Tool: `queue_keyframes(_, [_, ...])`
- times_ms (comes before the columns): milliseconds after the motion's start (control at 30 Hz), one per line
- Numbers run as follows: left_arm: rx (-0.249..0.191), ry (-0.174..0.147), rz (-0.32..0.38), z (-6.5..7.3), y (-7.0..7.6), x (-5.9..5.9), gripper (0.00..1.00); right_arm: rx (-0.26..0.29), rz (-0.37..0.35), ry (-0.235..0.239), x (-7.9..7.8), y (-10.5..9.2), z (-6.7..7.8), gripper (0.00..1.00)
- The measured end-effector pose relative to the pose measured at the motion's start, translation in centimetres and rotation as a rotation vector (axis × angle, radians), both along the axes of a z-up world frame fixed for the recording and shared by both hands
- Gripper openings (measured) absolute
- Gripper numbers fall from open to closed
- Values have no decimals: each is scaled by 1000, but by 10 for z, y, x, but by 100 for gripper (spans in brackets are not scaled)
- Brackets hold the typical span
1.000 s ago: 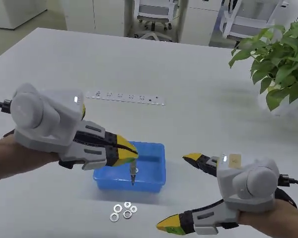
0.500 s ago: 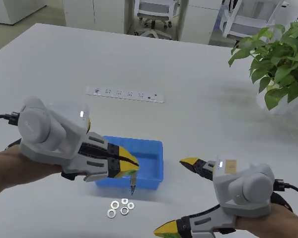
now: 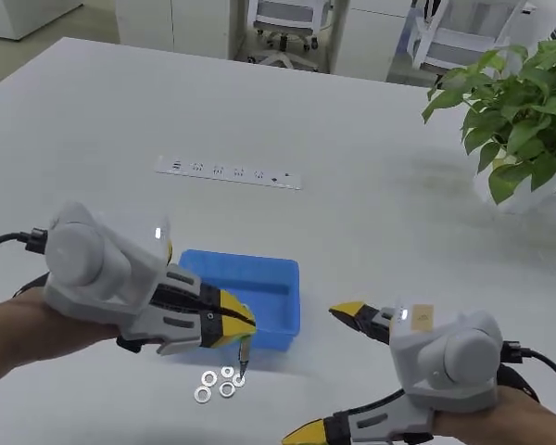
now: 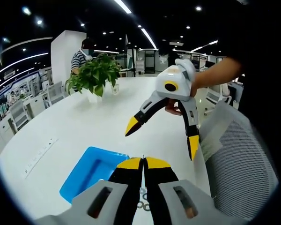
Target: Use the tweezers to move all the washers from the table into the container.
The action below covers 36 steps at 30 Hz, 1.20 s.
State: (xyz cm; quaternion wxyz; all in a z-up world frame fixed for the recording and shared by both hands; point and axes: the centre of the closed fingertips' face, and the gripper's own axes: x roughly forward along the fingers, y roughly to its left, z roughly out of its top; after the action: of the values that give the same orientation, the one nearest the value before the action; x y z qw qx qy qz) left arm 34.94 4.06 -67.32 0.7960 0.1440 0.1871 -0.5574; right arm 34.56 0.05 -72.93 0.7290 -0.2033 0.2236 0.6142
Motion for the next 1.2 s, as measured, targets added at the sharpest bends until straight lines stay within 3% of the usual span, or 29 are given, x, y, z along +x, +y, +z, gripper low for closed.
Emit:
queue_keyframes(500, [15, 25, 2, -18, -1, -1, 5, -6, 5, 14, -5, -1, -5, 96])
queue_keyframes(1200, [9, 25, 8, -21, -2, 1, 5, -12, 22, 27, -10, 1, -8, 92])
